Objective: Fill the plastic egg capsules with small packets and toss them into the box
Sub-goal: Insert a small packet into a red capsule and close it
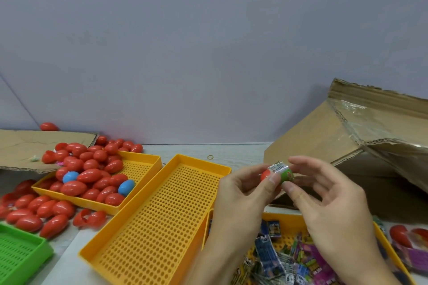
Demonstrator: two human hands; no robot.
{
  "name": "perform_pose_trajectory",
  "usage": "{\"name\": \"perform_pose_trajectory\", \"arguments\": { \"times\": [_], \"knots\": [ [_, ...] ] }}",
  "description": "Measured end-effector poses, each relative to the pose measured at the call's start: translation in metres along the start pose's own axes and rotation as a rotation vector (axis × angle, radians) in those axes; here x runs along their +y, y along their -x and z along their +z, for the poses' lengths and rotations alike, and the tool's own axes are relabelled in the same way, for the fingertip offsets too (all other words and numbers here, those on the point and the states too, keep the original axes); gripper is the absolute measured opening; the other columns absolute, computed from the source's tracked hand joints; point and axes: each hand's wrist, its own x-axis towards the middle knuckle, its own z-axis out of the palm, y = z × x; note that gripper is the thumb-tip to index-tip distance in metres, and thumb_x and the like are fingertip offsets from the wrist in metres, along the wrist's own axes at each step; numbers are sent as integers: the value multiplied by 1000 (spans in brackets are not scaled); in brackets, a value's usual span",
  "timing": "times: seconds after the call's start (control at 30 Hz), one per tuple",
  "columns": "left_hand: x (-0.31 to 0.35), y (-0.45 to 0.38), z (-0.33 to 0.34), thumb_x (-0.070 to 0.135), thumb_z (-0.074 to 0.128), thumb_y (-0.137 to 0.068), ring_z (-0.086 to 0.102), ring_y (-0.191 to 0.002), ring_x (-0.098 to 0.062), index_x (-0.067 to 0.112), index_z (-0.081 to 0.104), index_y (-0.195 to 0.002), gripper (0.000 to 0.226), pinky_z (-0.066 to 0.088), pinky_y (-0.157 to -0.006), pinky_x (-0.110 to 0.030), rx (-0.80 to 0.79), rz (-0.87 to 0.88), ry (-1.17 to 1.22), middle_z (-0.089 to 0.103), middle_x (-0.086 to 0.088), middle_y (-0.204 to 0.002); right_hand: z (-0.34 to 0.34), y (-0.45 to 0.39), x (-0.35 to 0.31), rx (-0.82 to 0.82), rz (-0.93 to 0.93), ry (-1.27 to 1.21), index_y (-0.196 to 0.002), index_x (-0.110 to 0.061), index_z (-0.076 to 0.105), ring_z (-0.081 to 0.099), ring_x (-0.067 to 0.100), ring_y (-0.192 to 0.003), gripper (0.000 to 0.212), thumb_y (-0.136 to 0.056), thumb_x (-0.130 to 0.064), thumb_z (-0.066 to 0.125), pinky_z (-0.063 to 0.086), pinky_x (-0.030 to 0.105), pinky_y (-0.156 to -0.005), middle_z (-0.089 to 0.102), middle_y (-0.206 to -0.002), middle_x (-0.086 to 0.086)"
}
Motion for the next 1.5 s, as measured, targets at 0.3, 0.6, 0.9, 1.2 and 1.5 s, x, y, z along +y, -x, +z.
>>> {"name": "perform_pose_trajectory", "arguments": {
  "times": [0.3,0.6,0.9,1.2,1.5],
  "knots": [
    [0,-1,-5,16,75,-77,73,-100,-20,14,74,-106,28,59,-81,-26,-31,-14,9,77,-6,-102,-2,-1,5,-4,18,-41,-99,-38,72,70,9,-91,51,-78,9,73,56,15,-66,73,-96,-4],
    [0,-1,-5,10,80,-79,75,-86,-16,23,75,-89,17,59,-71,-24,83,16,-80,76,3,-93,5,1,5,-47,-9,44,-106,-45,66,68,13,-88,56,-75,-1,79,59,24,-65,69,-98,-10],
    [-2,-1,-5,18,79,-83,74,-90,-16,21,74,-95,14,60,-76,-35,83,-51,-182,74,3,-96,11,3,-1,-14,-184,430,-109,-53,56,60,1,-92,62,-68,-16,84,52,17,-65,56,-102,-25],
    [-1,0,1,27,65,-94,74,-88,-23,25,77,-98,13,61,-74,-37,14,0,-226,77,-3,-89,11,6,-6,-40,-269,522,-113,-45,58,53,-14,-94,65,-64,-10,83,38,-4,-70,55,-109,-29],
    [-2,1,5,25,61,-97,74,-87,-25,20,78,-96,18,60,-81,-44,17,19,-237,76,-6,-85,11,6,1,10,-242,445,-111,-48,58,59,-12,-87,64,-67,-10,85,39,-5,-61,59,-104,-29]
  ]
}}
